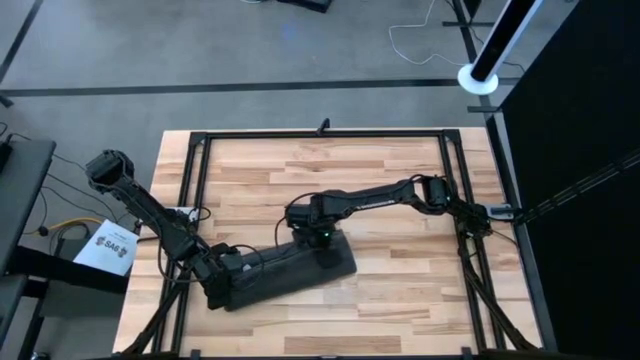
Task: Roll towel
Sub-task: Roll the black towel
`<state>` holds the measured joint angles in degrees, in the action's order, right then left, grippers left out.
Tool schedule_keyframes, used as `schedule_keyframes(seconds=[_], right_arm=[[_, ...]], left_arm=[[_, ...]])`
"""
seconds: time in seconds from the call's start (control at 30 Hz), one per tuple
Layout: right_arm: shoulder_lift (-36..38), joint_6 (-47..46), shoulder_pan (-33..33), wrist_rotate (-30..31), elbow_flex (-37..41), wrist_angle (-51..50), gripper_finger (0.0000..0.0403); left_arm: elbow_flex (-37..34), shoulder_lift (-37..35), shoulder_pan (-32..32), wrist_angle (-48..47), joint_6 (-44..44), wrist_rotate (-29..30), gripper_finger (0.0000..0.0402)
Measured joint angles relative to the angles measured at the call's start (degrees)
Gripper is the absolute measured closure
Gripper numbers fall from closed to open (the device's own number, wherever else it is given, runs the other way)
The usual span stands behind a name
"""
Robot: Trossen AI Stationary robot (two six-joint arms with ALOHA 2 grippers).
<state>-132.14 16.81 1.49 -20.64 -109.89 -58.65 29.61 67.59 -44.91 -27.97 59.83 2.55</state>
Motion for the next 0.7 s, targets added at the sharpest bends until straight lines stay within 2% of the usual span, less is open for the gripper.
schedule_keyframes(seconds=[0.13,0.47,0.57,0.7], right_arm=[[0.0,0.2,-0.1,0.0,0.4,-4.8,0.0178],[0.4,-2.5,0.1,-1.1,6.6,-3.0,0.0189],[0.3,-2.9,-0.1,-2.7,6.7,-2.8,0.0231],[0.2,-3.0,-0.2,-4.0,6.8,-3.0,0.0337]], left_arm=[[0.0,0.0,0.0,-0.3,0.7,0.3,0.0384],[0.1,0.0,0.1,-1.1,1.9,1.2,0.0384],[0.1,0.0,0.1,-1.1,2.2,1.1,0.0384],[0.2,-0.2,0.1,-1.3,2.4,1.1,0.0384]])
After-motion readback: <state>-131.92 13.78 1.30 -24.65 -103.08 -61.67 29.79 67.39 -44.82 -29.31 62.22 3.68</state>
